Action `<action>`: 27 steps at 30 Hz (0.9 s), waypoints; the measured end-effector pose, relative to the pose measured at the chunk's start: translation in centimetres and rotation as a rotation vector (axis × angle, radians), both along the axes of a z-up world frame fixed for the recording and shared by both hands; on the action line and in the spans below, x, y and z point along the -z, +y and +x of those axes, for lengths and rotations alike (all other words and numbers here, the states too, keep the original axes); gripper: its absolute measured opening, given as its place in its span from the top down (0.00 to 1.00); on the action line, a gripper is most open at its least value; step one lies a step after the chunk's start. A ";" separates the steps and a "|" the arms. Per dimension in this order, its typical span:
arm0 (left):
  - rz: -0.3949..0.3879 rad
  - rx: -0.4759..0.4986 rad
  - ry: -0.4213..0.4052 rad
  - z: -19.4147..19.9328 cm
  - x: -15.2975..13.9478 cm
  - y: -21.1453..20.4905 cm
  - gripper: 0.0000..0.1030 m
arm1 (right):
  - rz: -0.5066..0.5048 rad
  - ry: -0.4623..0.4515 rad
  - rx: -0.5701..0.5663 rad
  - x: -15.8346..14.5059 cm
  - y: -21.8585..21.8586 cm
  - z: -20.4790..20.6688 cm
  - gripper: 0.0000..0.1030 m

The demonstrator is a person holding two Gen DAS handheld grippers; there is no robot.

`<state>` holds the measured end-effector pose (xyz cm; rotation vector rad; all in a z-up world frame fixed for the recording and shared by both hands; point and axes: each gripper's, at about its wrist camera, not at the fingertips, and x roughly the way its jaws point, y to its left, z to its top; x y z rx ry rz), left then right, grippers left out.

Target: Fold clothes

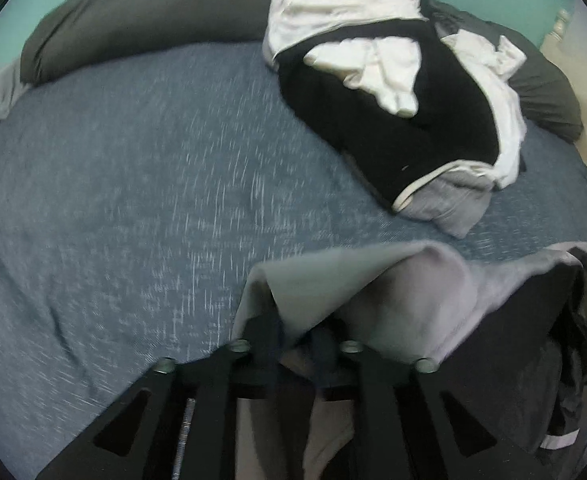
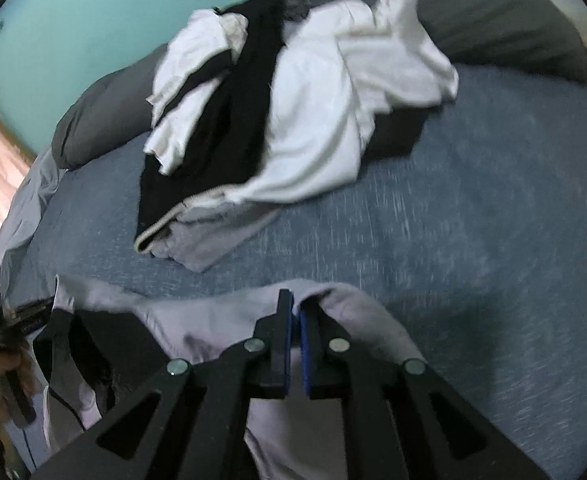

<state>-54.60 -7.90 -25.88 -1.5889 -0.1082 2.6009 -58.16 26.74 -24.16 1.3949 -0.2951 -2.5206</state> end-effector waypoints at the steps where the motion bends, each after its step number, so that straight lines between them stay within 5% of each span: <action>1: 0.022 -0.011 0.008 0.1 0.0 -0.4 0.69 | 0.002 0.005 0.015 0.2 0.2 0.2 0.92; 5: 0.109 -0.069 0.070 1.4 -2.0 -2.6 0.53 | -0.030 0.071 0.071 -1.3 1.7 1.6 0.83; 7: 0.123 -0.073 0.103 2.7 -3.5 -3.3 0.52 | -0.027 0.108 0.086 -2.7 2.3 2.6 0.75; 14: 0.151 -0.055 0.149 10.2 -6.3 -4.0 0.52 | -0.094 0.127 0.048 -5.5 2.6 9.9 0.73; 24: 0.205 -0.069 0.165 23.5 -4.3 -3.6 0.47 | -0.065 0.044 0.015 -2.6 2.2 20.7 0.62; 27: 0.219 -0.061 0.188 26.1 -3.6 -3.3 0.38 | 0.006 0.035 -0.003 -2.3 1.6 22.0 0.49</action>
